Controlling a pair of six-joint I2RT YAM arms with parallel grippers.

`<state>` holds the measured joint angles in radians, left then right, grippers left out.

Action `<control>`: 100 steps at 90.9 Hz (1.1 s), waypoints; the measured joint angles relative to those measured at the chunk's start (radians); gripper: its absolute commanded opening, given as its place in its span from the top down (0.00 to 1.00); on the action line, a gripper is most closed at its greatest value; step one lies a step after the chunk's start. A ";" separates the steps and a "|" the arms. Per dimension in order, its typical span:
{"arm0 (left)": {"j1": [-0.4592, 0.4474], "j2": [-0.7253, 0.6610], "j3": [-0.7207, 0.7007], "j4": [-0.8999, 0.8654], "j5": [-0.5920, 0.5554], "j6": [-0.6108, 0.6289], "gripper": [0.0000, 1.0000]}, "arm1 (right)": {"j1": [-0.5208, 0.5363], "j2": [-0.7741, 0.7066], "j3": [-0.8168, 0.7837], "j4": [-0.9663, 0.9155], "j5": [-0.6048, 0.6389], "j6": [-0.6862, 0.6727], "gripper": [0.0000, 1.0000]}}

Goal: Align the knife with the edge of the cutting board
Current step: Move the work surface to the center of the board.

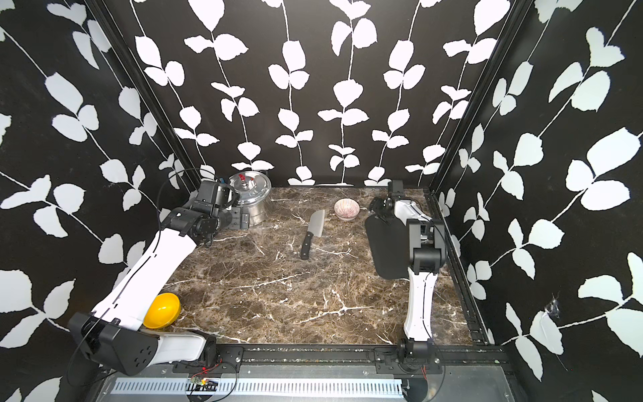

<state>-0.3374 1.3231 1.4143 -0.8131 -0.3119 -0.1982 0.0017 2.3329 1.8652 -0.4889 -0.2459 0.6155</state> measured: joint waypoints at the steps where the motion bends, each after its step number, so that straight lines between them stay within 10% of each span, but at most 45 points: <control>1: 0.000 -0.002 0.000 -0.001 0.000 0.000 0.01 | 0.000 0.012 0.019 -0.008 0.000 0.000 0.19; 23: 0.000 -0.033 -0.004 -0.008 -0.015 0.000 0.02 | 0.016 0.113 0.202 -0.117 0.007 -0.014 0.19; 100: 0.001 -0.042 -0.086 0.011 0.015 -0.003 0.01 | 0.209 -0.262 -0.420 0.054 -0.044 -0.013 0.15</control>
<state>-0.3367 1.2816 1.3285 -0.8017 -0.2970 -0.2008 0.2104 2.0708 1.4448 -0.4347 -0.2897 0.6022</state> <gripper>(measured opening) 0.986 0.848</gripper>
